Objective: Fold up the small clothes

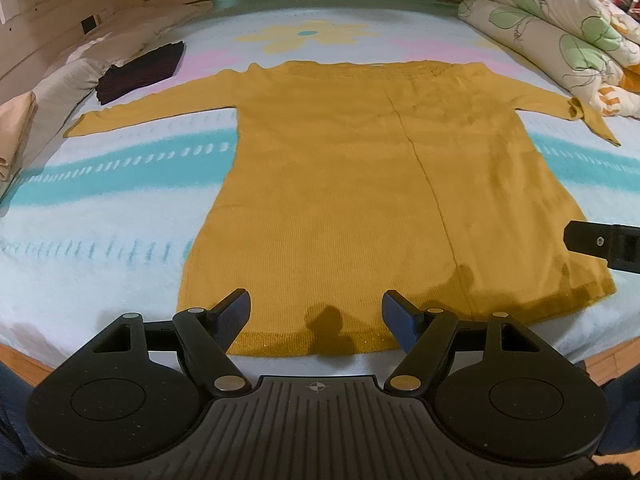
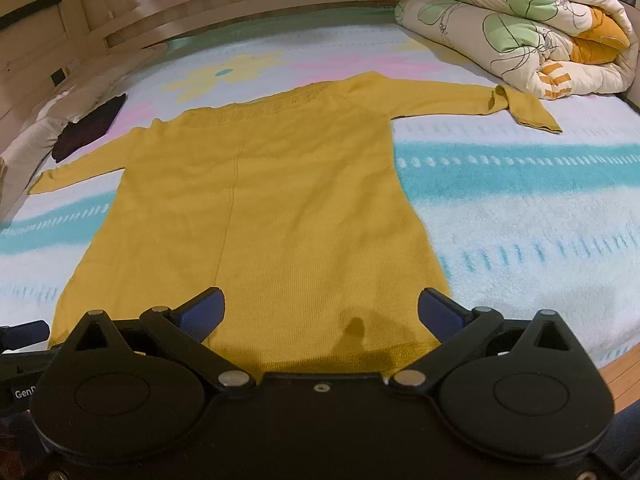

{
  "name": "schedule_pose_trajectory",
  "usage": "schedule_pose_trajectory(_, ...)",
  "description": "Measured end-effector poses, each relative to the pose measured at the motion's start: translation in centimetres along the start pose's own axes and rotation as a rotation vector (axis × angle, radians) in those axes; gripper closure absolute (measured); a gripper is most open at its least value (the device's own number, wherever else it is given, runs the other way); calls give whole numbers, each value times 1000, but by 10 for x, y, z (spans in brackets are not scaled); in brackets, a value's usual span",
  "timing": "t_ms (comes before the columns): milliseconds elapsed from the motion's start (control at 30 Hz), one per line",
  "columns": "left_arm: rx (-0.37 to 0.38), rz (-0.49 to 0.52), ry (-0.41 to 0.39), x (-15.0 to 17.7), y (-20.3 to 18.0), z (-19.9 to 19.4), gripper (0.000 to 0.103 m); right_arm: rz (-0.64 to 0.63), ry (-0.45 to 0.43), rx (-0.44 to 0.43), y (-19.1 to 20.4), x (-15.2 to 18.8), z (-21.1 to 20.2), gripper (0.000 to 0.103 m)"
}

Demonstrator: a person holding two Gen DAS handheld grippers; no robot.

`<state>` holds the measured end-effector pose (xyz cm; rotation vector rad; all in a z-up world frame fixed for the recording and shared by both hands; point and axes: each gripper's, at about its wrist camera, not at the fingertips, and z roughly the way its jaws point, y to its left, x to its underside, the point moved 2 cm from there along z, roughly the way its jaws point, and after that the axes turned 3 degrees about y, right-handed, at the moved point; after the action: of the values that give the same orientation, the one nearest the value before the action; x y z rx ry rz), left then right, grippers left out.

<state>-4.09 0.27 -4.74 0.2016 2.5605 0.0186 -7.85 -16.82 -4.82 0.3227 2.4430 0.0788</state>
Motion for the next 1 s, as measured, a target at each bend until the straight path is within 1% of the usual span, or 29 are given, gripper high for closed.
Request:
schedule_pose_trajectory(500,0,-7,13,1,-1,2,31,-21,63,20,2,4,10,1)
schedule_pose_trajectory(1000,-12,-14,21,1,0,4,31,-32,76,38,3,5,13,1)
